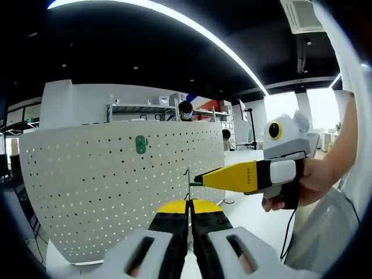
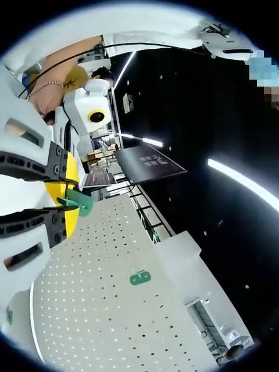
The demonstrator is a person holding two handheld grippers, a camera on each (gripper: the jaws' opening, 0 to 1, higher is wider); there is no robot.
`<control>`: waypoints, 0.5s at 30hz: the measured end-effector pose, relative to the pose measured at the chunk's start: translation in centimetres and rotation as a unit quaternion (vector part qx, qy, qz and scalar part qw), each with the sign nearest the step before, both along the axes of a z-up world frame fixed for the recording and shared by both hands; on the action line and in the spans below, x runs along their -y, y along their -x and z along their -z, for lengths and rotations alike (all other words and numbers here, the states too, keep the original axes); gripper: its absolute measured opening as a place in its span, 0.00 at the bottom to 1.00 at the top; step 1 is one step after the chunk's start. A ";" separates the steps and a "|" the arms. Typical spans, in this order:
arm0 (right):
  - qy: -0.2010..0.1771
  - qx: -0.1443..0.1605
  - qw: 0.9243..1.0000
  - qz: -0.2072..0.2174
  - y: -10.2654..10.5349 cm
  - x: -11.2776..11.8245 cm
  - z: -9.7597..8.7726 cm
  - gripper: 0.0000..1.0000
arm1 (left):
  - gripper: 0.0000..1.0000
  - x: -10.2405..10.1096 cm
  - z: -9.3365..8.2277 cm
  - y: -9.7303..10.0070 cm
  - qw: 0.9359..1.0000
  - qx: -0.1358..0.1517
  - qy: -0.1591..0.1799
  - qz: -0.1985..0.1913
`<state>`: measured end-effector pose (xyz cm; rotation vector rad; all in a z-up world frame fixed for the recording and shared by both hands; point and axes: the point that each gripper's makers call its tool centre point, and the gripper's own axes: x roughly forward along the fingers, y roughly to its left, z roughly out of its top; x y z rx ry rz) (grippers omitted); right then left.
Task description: Insert the hook assembly into the mounting plate slot until the hook locks in place.
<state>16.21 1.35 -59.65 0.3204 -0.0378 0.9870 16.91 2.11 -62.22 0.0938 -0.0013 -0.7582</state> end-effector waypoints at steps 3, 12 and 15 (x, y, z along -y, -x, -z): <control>0.006 -0.002 1.000 0.000 -0.1 -0.1 0.2 0.09 | 0.01 0.0 0.0 0.1 1.000 0.001 0.001 -0.001; 0.007 0.002 1.000 0.011 -0.5 0.0 0.1 0.04 | 0.01 0.0 0.0 0.1 1.000 0.000 0.005 -0.006; 0.007 0.002 1.000 0.013 -0.5 -0.1 0.0 0.04 | 0.01 0.0 0.0 0.1 1.000 0.000 0.009 -0.009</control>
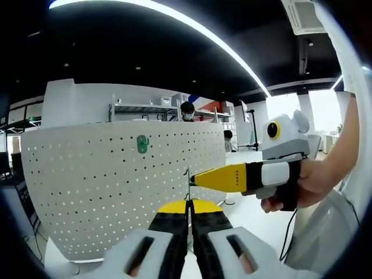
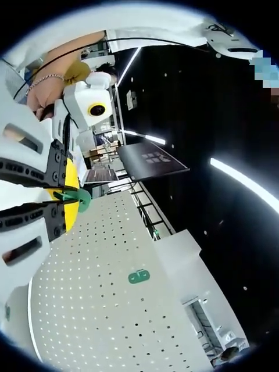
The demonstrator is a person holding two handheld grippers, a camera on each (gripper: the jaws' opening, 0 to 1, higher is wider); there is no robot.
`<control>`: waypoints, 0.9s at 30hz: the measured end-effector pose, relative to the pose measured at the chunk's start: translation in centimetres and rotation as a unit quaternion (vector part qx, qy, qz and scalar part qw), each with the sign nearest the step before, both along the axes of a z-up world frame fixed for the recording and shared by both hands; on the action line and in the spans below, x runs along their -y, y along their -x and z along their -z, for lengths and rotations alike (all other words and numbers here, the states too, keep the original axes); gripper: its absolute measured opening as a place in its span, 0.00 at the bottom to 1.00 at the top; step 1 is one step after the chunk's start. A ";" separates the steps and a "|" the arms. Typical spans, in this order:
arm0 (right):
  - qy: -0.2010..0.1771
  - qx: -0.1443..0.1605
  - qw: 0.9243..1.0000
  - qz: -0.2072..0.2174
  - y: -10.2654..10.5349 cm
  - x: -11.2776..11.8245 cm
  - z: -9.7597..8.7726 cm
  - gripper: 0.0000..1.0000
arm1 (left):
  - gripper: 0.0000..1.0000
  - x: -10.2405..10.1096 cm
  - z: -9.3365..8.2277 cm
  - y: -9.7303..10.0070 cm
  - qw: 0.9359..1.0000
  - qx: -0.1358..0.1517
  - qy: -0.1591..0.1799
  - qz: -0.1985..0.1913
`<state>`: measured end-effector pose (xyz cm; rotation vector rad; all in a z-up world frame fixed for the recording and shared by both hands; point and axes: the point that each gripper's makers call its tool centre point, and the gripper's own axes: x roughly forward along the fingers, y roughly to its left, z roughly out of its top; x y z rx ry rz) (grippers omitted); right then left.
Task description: Insert the hook assembly into the mounting plate slot until the hook locks in place.
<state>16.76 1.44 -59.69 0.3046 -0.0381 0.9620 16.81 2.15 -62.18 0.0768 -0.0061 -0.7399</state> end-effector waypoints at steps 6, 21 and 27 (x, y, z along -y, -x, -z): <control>0.001 -0.009 1.000 0.003 -0.1 -0.2 0.3 0.03 | 0.01 -0.1 -0.1 0.0 1.000 0.000 0.006 -0.008; 0.000 -0.019 1.000 0.008 -0.3 -0.4 0.5 0.02 | 0.01 -0.3 0.1 -0.1 1.000 -0.005 0.009 -0.015; -0.005 -0.032 0.999 0.007 -0.3 -0.5 0.3 0.01 | 0.01 -0.4 0.0 -0.1 1.000 -0.005 0.014 -0.019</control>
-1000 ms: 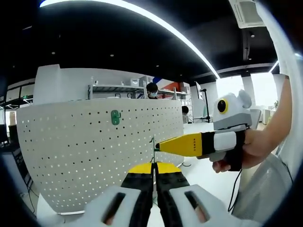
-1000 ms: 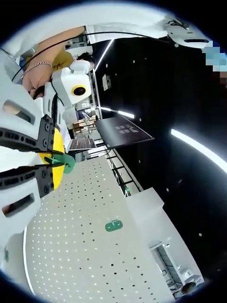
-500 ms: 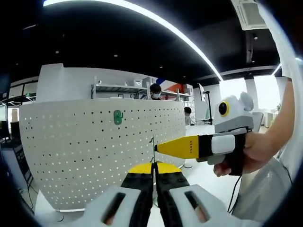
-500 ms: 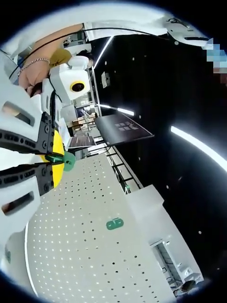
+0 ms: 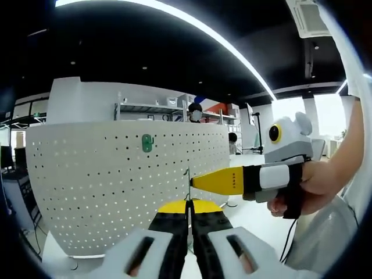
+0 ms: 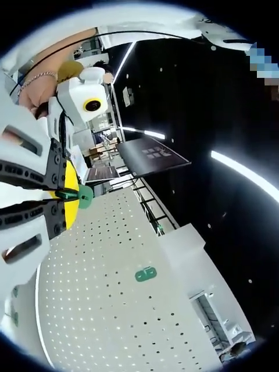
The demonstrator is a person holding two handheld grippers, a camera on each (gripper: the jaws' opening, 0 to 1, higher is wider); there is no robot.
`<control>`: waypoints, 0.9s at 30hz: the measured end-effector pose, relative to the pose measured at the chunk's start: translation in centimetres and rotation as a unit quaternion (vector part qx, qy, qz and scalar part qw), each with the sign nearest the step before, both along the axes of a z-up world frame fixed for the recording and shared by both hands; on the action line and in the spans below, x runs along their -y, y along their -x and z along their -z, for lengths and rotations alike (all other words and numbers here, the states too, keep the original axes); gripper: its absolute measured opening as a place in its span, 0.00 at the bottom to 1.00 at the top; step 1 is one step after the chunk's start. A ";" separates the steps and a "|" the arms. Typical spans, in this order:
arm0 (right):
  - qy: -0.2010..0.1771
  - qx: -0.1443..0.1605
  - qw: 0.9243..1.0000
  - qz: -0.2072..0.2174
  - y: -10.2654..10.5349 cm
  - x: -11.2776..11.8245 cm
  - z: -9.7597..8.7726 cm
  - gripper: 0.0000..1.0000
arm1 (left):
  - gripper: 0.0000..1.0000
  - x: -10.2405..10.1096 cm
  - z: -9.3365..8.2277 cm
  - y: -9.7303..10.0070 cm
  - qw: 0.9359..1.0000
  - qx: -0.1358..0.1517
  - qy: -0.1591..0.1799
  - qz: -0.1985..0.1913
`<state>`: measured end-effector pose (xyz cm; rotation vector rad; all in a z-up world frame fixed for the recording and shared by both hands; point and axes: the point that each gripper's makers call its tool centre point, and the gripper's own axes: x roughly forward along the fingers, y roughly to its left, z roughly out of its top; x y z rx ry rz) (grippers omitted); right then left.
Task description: Insert the hook assembly into the mounting plate slot until the hook locks in place.
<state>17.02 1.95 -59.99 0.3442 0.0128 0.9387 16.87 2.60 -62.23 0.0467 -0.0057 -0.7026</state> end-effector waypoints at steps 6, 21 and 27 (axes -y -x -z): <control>-0.008 -0.022 1.000 0.004 0.0 0.1 0.1 0.00 | 0.01 0.1 0.0 0.0 1.000 -0.001 0.000 0.001; -0.018 -0.031 0.999 0.001 0.1 0.2 -0.3 0.00 | 0.03 0.1 -0.5 0.0 1.000 -0.008 0.020 0.009; -0.022 -0.030 0.999 0.003 0.0 0.5 -0.6 0.00 | 0.23 -0.5 -0.1 -0.4 1.000 -0.019 0.025 0.000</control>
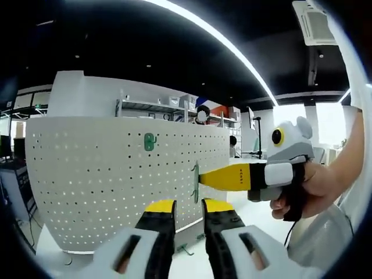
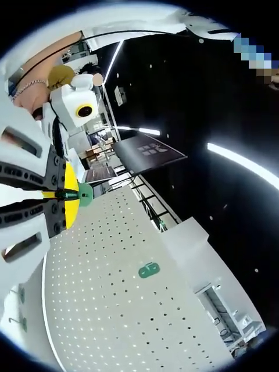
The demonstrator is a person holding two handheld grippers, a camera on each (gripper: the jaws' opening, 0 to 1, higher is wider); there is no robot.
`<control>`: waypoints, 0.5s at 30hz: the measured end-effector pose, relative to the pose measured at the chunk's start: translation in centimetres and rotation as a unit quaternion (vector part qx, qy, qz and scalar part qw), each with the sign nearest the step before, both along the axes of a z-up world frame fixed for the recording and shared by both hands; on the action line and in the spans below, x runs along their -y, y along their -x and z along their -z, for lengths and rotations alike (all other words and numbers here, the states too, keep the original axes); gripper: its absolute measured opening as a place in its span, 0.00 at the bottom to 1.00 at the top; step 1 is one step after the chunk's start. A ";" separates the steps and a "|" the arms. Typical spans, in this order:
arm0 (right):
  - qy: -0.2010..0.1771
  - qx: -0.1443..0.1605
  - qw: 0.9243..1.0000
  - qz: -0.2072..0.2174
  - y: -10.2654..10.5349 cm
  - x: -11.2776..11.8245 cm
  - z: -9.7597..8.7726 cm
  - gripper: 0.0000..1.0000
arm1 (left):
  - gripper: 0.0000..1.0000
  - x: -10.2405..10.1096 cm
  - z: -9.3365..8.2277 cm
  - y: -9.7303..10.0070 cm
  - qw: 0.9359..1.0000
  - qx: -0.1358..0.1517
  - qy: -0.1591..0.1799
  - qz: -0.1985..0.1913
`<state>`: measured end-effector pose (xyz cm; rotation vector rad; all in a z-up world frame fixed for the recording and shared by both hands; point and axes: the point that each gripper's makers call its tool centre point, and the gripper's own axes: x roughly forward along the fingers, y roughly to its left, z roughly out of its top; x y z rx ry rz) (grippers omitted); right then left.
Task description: Insert the hook assembly into the mounting plate slot until the hook locks in place.
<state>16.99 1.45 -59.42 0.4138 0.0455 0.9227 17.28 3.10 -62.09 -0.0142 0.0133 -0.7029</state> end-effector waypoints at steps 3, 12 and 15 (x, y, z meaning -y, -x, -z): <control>0.003 0.002 1.000 -0.001 0.1 0.0 -0.1 0.00 | 0.32 0.0 0.1 0.0 1.000 -0.012 0.012 0.002; 0.014 0.012 1.000 -0.004 0.4 -0.3 -0.2 0.00 | 0.62 0.3 0.6 -0.1 1.000 -0.017 0.008 0.002; 0.026 0.019 0.999 0.001 0.4 -0.3 -0.3 0.00 | 0.63 0.3 0.8 -0.1 1.000 -0.021 0.007 0.002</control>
